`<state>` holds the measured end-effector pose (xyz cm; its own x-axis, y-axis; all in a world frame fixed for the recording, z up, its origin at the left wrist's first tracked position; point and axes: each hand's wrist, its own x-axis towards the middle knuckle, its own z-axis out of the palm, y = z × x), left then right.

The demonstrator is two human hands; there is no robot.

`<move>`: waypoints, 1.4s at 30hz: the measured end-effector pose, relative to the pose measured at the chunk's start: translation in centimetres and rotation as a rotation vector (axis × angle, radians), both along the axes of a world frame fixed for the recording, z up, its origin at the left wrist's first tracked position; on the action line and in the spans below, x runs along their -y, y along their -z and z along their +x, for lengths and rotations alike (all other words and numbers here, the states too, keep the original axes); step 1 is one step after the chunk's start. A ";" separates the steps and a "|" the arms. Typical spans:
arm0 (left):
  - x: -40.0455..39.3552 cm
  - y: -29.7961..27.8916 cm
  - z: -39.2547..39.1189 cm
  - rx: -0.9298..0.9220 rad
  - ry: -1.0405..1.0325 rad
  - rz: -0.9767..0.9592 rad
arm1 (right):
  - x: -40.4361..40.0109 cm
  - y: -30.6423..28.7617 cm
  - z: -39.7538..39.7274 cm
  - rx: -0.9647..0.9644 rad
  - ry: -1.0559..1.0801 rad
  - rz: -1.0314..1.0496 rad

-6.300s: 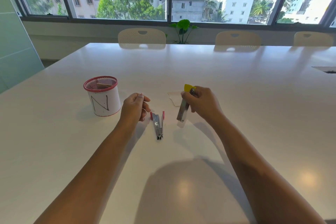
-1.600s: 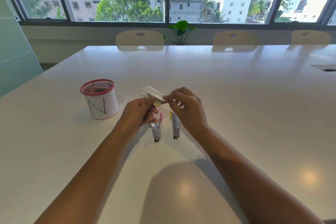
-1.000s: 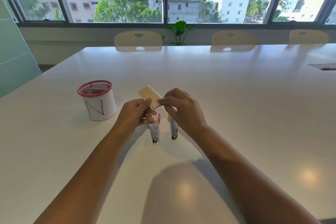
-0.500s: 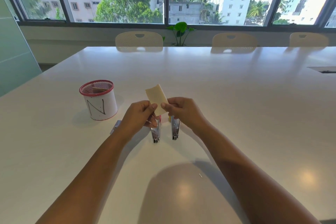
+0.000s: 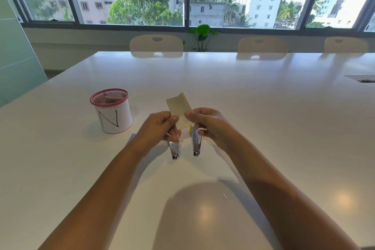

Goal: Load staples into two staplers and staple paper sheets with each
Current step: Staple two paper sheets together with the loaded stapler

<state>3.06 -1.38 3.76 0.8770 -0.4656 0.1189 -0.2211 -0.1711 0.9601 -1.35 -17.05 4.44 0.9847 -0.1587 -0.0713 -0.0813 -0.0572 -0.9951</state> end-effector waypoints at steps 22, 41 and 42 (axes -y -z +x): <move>0.2 0.6 -0.5 -0.008 0.137 0.108 | 0.4 -0.1 0.0 0.218 0.153 -0.005; 0.6 1.3 0.5 0.250 -0.187 -0.011 | 0.3 -0.1 0.2 0.151 0.253 -0.119; 0.5 1.4 0.6 0.274 -0.222 -0.035 | 0.5 -0.2 0.1 0.138 0.301 -0.320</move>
